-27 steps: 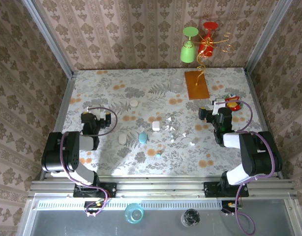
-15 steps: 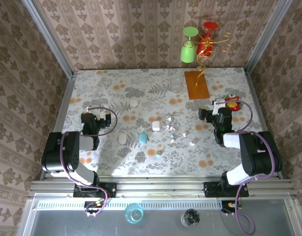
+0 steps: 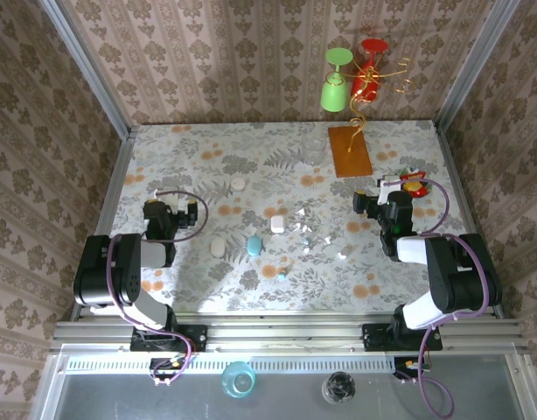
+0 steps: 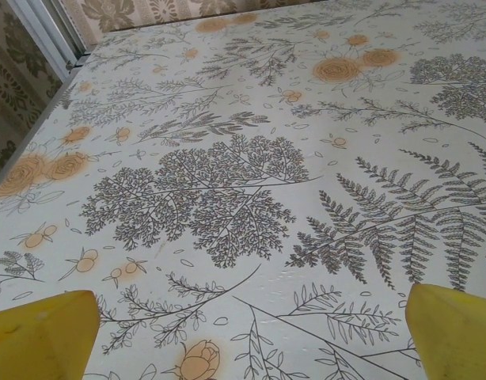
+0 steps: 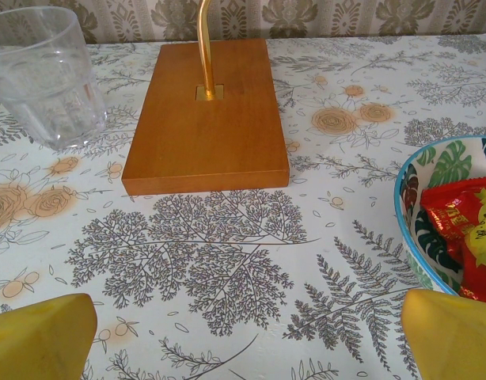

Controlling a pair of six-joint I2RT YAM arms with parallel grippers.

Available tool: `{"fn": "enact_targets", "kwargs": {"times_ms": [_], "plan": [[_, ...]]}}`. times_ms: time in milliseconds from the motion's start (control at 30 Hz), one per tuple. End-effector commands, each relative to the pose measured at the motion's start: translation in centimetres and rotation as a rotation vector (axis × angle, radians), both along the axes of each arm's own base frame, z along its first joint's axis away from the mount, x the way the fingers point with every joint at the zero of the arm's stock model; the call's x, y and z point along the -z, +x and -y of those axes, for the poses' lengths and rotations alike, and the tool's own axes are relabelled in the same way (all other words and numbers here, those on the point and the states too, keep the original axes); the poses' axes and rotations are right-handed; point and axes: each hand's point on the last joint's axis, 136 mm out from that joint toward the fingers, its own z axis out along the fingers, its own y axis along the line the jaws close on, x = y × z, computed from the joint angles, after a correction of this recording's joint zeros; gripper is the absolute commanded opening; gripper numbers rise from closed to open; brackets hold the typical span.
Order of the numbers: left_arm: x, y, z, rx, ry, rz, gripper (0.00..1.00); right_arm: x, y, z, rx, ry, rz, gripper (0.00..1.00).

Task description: Insert the wireless bluetooth earbuds into the charging case

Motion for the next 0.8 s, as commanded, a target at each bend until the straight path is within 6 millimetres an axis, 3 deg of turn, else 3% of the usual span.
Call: {"fn": "enact_targets", "kwargs": {"times_ms": [0, 100, 233, 367, 467, 633, 767], "plan": [[-1.6, 0.9, 0.3, 0.021, -0.014, 0.052, 1.0, 0.1, 0.0, 0.0, -0.001, 0.004, 0.015, 1.0], [-1.9, 0.9, 0.1, 0.007, -0.01, 0.053, 1.0, -0.3, -0.2, 0.4, 0.018, 0.003, 0.027, 1.0], [-3.8, 0.6, 0.2, -0.013, 0.019, 0.058, 1.0, -2.0, -0.9, 0.7, 0.038, -0.004, 0.024, 1.0], [-5.9, 0.2, 1.4, 0.019, 0.055, 0.054, 1.0, -3.9, -1.8, 1.5, 0.094, -0.03, 0.011, 1.0], [-7.3, -0.2, 2.5, 0.04, 0.084, 0.038, 1.0, -5.1, -2.7, 1.1, 0.089, -0.019, 0.012, 1.0], [-8.9, -1.4, 6.5, 0.128, 0.102, -0.016, 1.0, -7.5, -4.1, -1.1, 0.05, 0.076, -0.01, 1.0], [-8.3, -2.9, 10.6, 0.189, 0.07, -0.134, 1.0, -8.4, -5.0, -4.7, -0.061, 0.189, -0.069, 1.0]]}}
